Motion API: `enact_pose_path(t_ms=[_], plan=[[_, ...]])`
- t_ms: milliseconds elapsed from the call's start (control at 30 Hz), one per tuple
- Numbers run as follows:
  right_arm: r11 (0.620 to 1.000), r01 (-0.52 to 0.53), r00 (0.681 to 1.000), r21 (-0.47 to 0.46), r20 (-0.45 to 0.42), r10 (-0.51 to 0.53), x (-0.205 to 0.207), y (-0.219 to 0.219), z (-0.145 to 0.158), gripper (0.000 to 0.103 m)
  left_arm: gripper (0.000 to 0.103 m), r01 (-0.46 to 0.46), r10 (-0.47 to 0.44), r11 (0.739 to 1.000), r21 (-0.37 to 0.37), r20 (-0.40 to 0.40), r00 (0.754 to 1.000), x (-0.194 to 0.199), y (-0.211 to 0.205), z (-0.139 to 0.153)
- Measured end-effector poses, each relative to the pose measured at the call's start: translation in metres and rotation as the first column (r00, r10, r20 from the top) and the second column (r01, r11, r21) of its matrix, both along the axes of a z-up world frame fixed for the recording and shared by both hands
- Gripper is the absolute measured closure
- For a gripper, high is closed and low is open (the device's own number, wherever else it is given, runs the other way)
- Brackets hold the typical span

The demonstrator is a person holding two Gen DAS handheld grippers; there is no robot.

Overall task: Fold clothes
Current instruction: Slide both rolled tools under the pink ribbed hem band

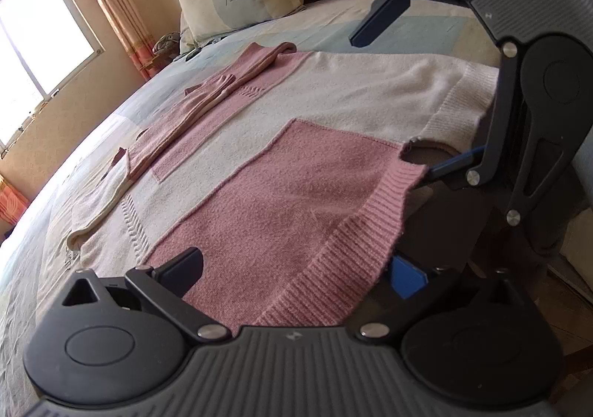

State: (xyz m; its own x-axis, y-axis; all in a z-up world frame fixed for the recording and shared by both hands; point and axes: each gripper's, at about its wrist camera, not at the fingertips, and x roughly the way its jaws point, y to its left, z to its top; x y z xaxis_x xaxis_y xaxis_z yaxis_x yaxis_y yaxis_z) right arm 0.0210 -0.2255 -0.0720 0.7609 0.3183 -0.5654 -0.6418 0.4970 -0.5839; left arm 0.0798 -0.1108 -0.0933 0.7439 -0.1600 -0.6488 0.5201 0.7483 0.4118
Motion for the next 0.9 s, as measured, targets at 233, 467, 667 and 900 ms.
enact_pose_path(t_ms=[233,467,667,900], plan=[[0.999,-0.047,0.999,0.000,-0.008,0.047,-0.008,0.005,0.001,0.000,0.000,0.045,-0.044,0.999,-0.021,0.057,0.997,0.006,-0.006,0.008],[0.998,-0.060,0.998,-0.036,0.026,0.061,-0.010,0.013,-0.005,0.000,0.001,0.012,-0.007,0.995,-0.100,0.051,0.999,0.012,0.008,0.022],[0.996,0.005,0.991,-0.088,0.130,0.007,-0.002,0.027,-0.017,0.000,0.001,0.044,-0.040,0.995,-0.093,0.046,0.998,0.000,0.014,0.019],[0.999,0.055,0.979,0.002,0.199,-0.054,-0.001,0.022,-0.005,0.000,0.001,-0.006,-0.006,0.997,0.079,0.145,0.989,0.000,-0.002,-0.001]])
